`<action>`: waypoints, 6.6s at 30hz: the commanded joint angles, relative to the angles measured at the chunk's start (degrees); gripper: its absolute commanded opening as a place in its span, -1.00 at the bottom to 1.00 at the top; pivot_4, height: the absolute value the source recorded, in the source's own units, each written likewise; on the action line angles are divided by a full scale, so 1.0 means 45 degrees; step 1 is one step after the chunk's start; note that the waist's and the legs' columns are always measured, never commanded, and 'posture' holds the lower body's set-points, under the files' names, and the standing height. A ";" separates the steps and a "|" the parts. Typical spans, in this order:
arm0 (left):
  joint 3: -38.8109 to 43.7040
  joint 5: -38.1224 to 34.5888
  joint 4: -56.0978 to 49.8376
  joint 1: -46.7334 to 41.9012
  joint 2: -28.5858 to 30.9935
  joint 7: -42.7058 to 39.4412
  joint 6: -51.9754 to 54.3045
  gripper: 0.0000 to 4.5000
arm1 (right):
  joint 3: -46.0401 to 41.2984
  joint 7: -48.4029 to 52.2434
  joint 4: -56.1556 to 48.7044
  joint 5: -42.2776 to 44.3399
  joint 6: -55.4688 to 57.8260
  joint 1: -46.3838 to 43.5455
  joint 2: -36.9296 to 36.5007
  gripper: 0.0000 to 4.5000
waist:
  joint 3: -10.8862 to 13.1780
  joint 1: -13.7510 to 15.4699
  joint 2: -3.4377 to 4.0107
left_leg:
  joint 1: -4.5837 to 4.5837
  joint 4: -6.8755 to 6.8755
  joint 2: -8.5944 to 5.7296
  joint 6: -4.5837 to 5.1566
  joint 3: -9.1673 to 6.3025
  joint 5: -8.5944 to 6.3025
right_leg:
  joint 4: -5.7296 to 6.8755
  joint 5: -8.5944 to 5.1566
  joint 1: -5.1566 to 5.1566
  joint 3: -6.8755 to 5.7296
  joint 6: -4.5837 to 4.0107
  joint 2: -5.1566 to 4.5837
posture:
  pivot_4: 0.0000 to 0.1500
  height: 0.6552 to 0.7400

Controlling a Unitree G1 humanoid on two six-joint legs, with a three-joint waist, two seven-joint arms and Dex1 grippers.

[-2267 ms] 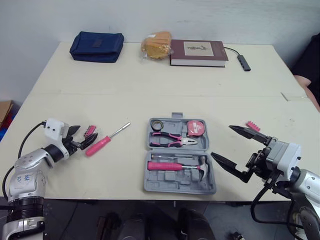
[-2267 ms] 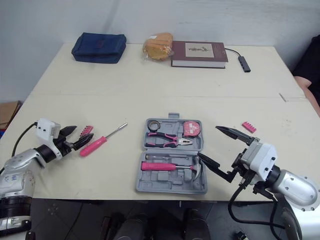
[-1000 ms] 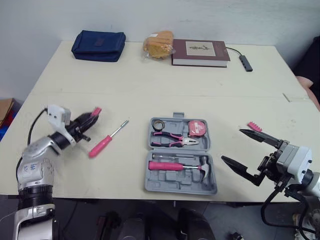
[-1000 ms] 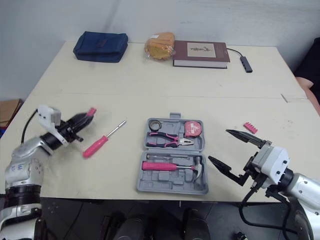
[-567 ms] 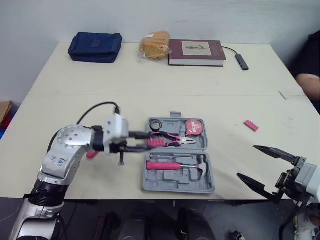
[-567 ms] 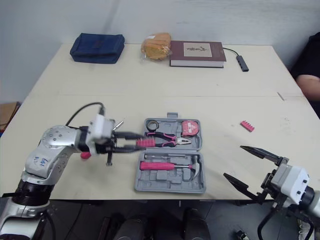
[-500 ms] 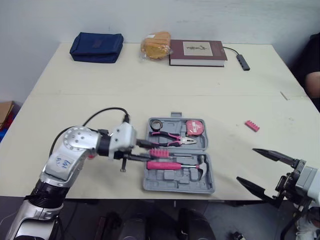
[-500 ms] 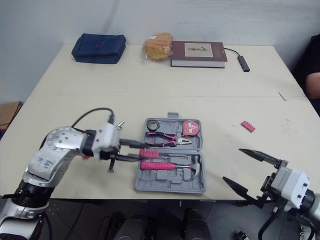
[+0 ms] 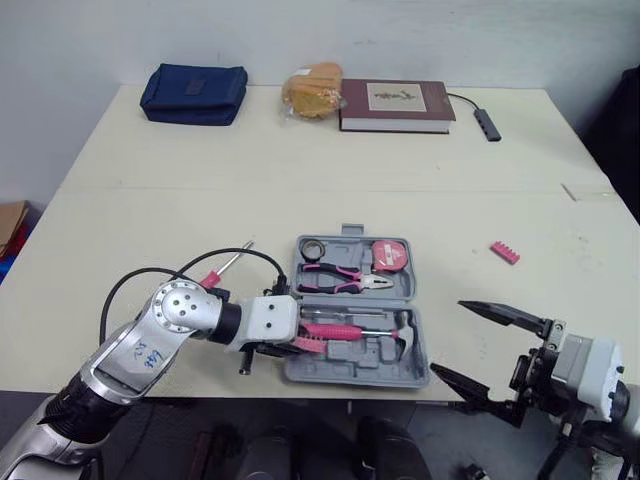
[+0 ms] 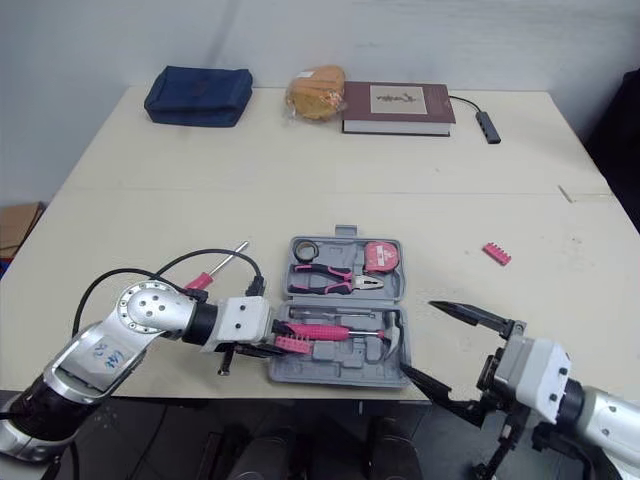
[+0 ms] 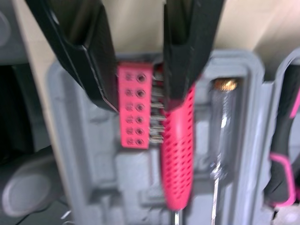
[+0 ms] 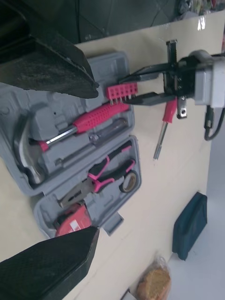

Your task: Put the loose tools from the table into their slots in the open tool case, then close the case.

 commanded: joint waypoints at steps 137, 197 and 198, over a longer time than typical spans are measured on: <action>0.8543 -0.5886 0.4238 0.2626 -0.2311 0.1392 -0.3334 0.99 | -0.1595 -0.1668 0.9331 -0.1024 -0.0701 -0.2880 -0.1101 1.00 | -0.0108 -0.0354 0.0026 | 0.0052 -0.0027 0.0082 -0.0094 0.0146 -0.0059 | 0.0208 -0.0080 -0.0159 0.0085 -0.0132 0.0016 | 1.00 1.00; 0.4796 -0.6303 0.2449 -0.0149 -0.3263 0.0241 -0.1040 1.00 | 0.3407 -0.0743 2.1914 -0.5273 -0.1626 -1.4070 -0.0034 0.65 | -0.0093 -0.0710 -0.0035 | 0.0030 0.0050 0.0066 -0.0049 0.0178 0.0006 | 0.0238 -0.0049 -0.0123 0.0106 -0.0076 0.0055 | 1.00 1.00; 0.4800 -0.6324 0.2446 -0.0138 -0.3266 0.0242 -0.1024 1.00 | 0.3345 -0.0774 2.1752 -0.5147 -0.1504 -1.4033 0.0049 0.65 | -0.0097 -0.0708 -0.0042 | 0.0043 0.0051 0.0066 -0.0049 0.0178 0.0006 | 0.0239 -0.0049 -0.0113 0.0108 -0.0076 0.0054 | 1.00 1.00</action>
